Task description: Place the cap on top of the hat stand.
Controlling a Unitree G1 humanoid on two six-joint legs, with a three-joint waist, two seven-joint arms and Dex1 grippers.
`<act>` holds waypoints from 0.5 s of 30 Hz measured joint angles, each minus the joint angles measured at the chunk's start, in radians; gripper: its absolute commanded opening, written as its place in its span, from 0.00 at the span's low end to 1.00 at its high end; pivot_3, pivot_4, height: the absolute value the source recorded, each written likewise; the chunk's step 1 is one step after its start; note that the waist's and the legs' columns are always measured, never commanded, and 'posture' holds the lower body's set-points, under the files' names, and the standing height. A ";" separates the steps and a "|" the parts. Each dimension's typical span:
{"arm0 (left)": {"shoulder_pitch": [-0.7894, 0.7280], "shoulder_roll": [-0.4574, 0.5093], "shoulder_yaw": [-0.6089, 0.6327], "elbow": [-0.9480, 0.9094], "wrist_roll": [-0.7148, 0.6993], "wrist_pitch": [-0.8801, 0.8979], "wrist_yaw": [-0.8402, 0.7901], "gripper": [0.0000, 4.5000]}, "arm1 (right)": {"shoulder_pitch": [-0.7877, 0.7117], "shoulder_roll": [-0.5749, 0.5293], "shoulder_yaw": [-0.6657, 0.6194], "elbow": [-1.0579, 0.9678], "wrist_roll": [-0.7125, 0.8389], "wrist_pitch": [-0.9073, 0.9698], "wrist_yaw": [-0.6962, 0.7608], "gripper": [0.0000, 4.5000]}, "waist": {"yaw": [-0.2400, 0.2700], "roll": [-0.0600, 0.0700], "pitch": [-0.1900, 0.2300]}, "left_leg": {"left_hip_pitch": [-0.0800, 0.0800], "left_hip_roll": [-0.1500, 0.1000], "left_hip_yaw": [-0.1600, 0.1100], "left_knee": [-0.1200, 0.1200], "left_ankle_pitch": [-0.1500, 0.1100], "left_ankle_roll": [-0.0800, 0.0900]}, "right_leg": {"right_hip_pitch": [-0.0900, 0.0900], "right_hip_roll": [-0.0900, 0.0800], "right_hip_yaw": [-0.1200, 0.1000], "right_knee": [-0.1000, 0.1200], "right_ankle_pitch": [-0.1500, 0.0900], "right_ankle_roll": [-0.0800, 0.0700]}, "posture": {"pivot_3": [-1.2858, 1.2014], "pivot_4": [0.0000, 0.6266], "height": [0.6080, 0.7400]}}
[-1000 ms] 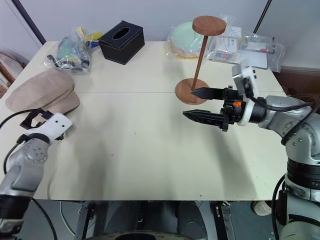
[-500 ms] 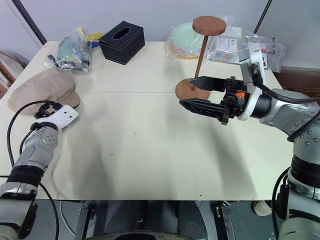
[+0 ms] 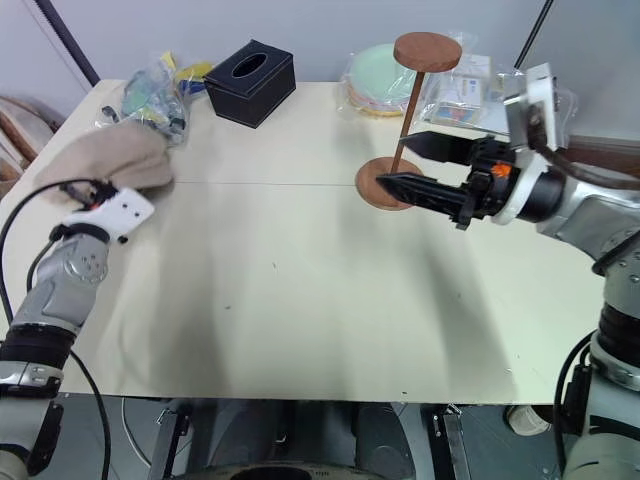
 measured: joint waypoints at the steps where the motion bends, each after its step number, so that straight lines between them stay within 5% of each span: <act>1: -0.071 -0.014 0.000 -0.054 -0.013 -0.020 -0.019 0.00 | 0.004 -0.021 -0.027 0.015 -0.002 -0.006 -0.001 1.00 | 0.010 0.000 0.000 | -0.004 0.000 -0.001 0.003 0.000 0.000 | -0.002 0.000 -0.001 0.000 0.001 0.001 | 0.52 0.24 1.00; 7: -0.418 -0.155 -0.070 -0.172 -0.062 -0.225 -0.077 0.00 | 0.044 -0.090 -0.180 0.056 0.015 -0.014 -0.011 1.00 | 0.022 0.001 -0.001 | -0.009 -0.006 0.003 0.005 -0.001 0.001 | -0.004 -0.002 0.002 -0.004 0.003 0.004 | 0.52 0.24 1.00; 15: -0.697 -0.407 -0.321 0.220 0.051 -0.512 -0.077 0.00 | 0.142 -0.110 -0.322 0.008 0.090 0.025 -0.084 1.00 | 0.003 0.002 -0.002 | -0.007 -0.005 0.004 0.005 -0.001 0.002 | -0.004 0.001 0.003 -0.002 0.003 0.005 | 0.52 0.24 1.00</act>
